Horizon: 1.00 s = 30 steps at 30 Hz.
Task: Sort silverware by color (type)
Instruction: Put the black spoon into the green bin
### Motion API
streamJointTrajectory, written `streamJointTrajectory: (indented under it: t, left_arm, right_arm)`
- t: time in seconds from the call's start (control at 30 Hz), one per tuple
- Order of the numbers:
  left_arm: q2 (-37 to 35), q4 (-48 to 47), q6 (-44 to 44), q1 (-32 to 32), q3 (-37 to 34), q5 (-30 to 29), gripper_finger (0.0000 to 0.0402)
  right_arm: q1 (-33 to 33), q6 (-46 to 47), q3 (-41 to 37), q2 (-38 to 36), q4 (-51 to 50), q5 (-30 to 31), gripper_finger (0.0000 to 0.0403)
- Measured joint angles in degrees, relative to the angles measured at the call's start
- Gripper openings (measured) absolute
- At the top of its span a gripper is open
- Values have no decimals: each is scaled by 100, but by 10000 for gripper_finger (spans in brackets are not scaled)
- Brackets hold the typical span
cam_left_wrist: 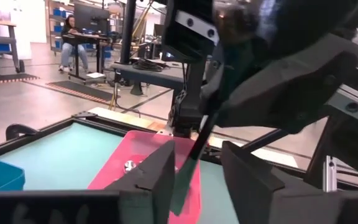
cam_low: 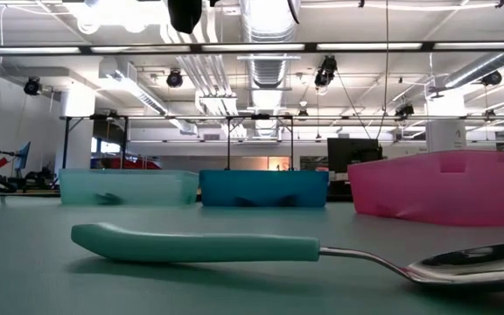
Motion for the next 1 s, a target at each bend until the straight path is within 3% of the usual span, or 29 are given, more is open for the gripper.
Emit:
streamJointTrajectory:
  t: [0.23,0.5,0.7,0.87,1.0]
  left_arm:
    - [0,-48,134,21,-2,2,11]
    - [0,-94,132,31,-2,18,1]
    - [-10,-94,182,42,-4,-137,0]
    - [-141,-565,345,58,-13,-889,0]
    - [-475,-1838,326,213,-15,-1898,0]
  right_arm:
    - [0,-42,2,0,19,12,8]
    - [7,42,2,0,-34,-99,17]
    - [18,181,4,-161,-386,-125,57]
    - [29,876,7,-495,-1198,-108,109]
    - [41,1961,7,-747,-2106,-105,139]
